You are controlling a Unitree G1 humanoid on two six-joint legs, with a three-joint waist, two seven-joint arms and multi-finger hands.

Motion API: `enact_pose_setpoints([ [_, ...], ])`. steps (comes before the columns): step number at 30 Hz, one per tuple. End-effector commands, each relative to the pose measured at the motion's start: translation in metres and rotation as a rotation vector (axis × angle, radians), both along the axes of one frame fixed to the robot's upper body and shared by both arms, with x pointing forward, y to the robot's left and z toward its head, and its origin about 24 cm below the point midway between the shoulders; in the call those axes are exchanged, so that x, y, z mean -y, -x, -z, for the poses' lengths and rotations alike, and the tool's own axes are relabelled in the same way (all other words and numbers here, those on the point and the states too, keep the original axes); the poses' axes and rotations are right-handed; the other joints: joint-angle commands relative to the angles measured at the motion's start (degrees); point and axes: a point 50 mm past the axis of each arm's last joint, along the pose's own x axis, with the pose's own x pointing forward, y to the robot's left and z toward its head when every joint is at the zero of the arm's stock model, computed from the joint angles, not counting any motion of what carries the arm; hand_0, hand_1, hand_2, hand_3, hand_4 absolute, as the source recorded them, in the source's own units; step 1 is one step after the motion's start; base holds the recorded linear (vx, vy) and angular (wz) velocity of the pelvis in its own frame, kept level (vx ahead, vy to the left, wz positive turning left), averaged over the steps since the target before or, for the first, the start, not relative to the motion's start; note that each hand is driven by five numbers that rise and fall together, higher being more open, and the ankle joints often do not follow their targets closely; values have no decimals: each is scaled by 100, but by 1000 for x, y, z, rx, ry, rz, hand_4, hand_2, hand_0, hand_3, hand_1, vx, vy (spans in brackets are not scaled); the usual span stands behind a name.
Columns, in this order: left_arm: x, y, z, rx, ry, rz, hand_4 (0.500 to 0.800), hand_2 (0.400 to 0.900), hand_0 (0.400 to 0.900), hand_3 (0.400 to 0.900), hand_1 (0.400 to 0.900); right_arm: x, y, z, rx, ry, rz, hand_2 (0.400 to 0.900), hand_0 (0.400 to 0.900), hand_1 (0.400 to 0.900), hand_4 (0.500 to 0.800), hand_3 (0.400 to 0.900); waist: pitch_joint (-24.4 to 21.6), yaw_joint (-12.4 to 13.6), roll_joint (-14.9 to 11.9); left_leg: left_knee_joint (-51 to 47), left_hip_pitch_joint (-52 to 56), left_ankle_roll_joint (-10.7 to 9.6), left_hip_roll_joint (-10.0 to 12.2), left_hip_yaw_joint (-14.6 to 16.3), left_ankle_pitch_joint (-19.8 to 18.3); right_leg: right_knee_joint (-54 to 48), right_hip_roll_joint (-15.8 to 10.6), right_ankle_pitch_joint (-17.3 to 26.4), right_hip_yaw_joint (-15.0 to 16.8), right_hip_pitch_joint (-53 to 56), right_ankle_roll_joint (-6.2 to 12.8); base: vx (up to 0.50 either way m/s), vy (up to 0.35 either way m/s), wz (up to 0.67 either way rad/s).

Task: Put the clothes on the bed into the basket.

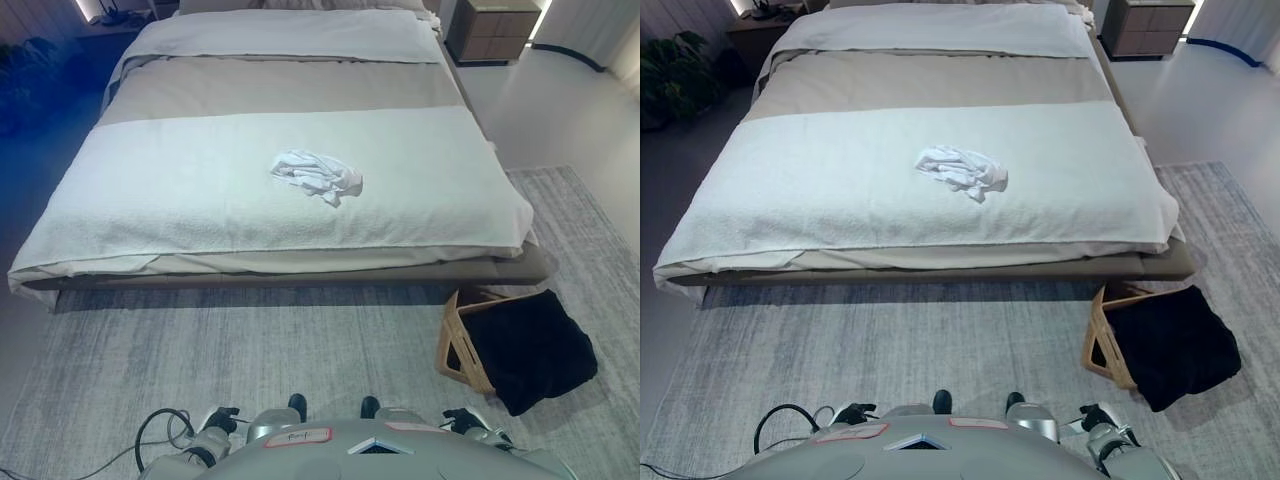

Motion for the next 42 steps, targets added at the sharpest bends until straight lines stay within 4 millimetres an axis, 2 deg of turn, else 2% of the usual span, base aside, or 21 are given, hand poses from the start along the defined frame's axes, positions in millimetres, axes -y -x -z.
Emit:
enact_pose_setpoints([
  [1,-9,-16,-3,25,-20,11,800,900,900,900,900,5,-20,-3,28,23,-4,900,900,900,800,900,222,-44,-237,32,77,-2,-205,54,-186,15,-178,-6,117,46,335,0,0,0],
  [34,-16,-17,-5,31,-24,-35,800,900,900,900,900,12,-27,-6,51,39,-8,900,900,900,800,900,351,-15,-261,32,131,-26,-175,-53,-218,83,-178,-72,-16,137,291,1,-5,2],
  [41,-24,-20,-7,52,-45,-111,800,900,900,900,900,12,-39,-8,98,31,13,900,900,900,800,900,471,-43,-226,32,82,5,44,-95,-126,910,50,-478,166,-360,95,-8,-67,-3],
  [42,-26,-19,-8,56,-46,-148,800,900,900,900,900,11,-39,-8,96,31,16,900,900,900,800,900,505,-7,-284,346,-35,22,43,-71,-166,966,63,-540,201,-357,49,-5,-160,-8],
])
